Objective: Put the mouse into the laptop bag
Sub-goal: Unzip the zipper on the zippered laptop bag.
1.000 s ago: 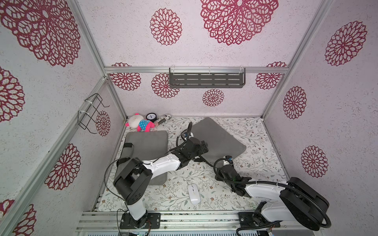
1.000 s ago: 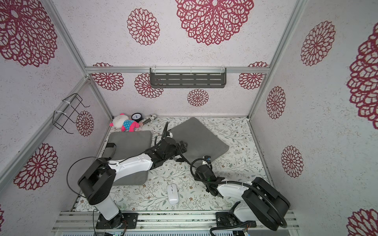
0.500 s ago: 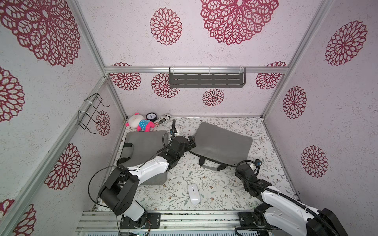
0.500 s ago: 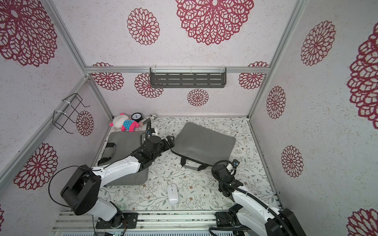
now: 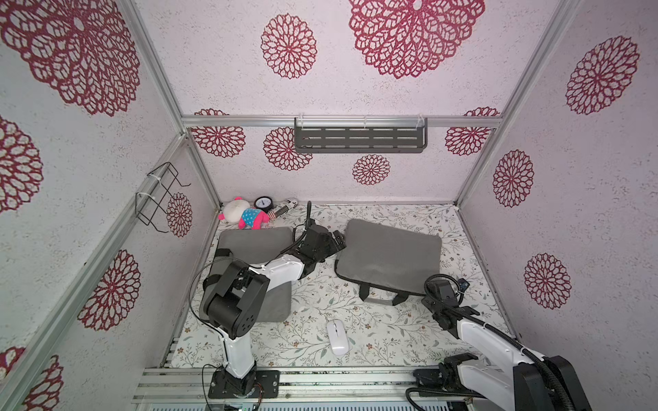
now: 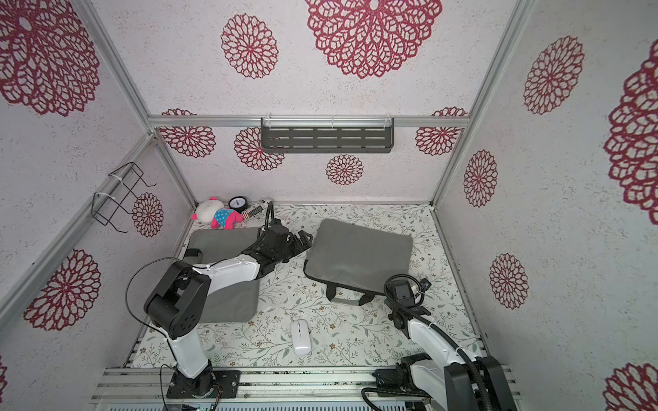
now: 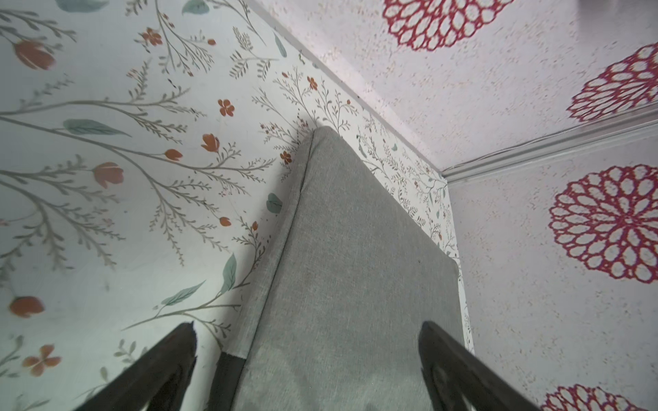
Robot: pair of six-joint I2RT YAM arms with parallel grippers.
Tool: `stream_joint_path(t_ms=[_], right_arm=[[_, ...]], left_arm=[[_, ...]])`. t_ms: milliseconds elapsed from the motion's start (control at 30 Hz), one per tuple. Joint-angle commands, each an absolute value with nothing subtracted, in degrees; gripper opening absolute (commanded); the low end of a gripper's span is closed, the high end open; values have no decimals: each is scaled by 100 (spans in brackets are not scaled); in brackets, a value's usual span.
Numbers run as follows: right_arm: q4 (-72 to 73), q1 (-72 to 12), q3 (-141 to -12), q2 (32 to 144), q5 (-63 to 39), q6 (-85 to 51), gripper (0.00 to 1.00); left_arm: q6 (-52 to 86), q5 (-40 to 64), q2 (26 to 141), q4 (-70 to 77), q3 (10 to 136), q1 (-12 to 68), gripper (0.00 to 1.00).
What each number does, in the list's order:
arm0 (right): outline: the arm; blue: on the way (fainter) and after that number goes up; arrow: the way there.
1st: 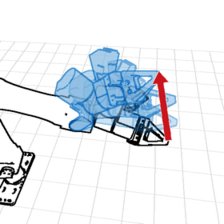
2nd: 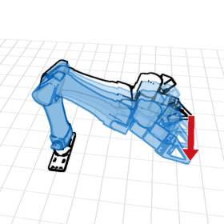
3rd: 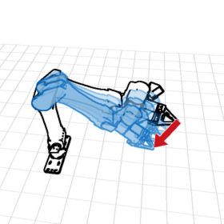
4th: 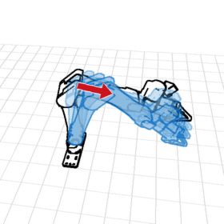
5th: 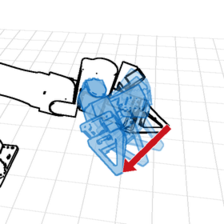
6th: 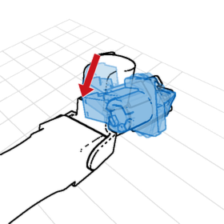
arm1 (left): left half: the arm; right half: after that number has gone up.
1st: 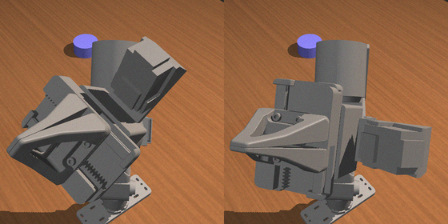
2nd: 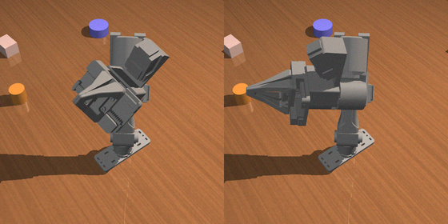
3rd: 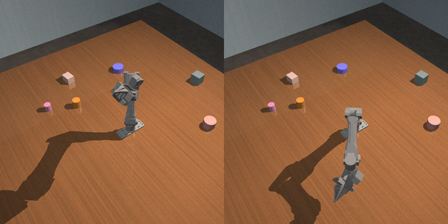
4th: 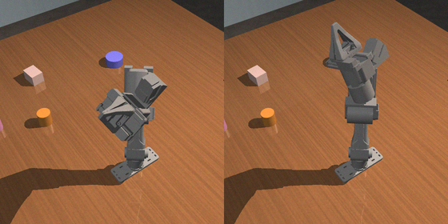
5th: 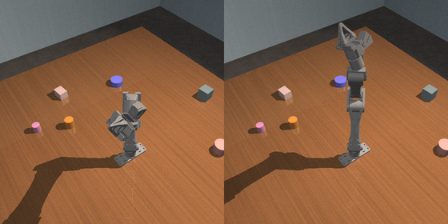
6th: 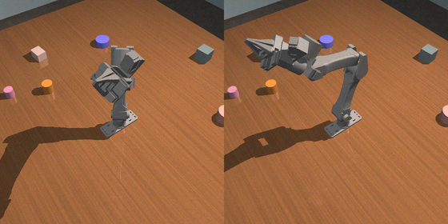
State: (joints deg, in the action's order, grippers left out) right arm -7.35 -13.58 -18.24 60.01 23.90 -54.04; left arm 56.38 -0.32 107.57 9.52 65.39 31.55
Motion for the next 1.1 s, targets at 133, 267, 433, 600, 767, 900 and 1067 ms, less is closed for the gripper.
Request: stream_joint_path(t_ms=[133,267,433,600,767,900,1067], right_arm=[[-616,-1301,-1847,6123,2290,-5298,0],[-633,-1301,-1864,6132,2256,-5241,0],[-529,-1301,-1785,6050,2126,-5229,0],[-274,-1309,-1696,6085,1739,-5198,0],[461,-1721,-1517,6271,1258,-5253,0],[604,-2619,-1843,6670,1436,-5336,0],[1024,-3562,-2225,7341,1538,-5502,0]], left_arm=[[5840,704,11770,780,7290,3162,98],[5943,788,12185,591,7672,3225,98],[5998,797,12486,409,7966,3301,98],[5985,875,12510,437,8013,3475,83],[6012,1069,12524,685,7925,3558,41],[6107,1162,12302,1324,7444,3560,35],[6125,1163,12016,1517,7099,3568,28]])
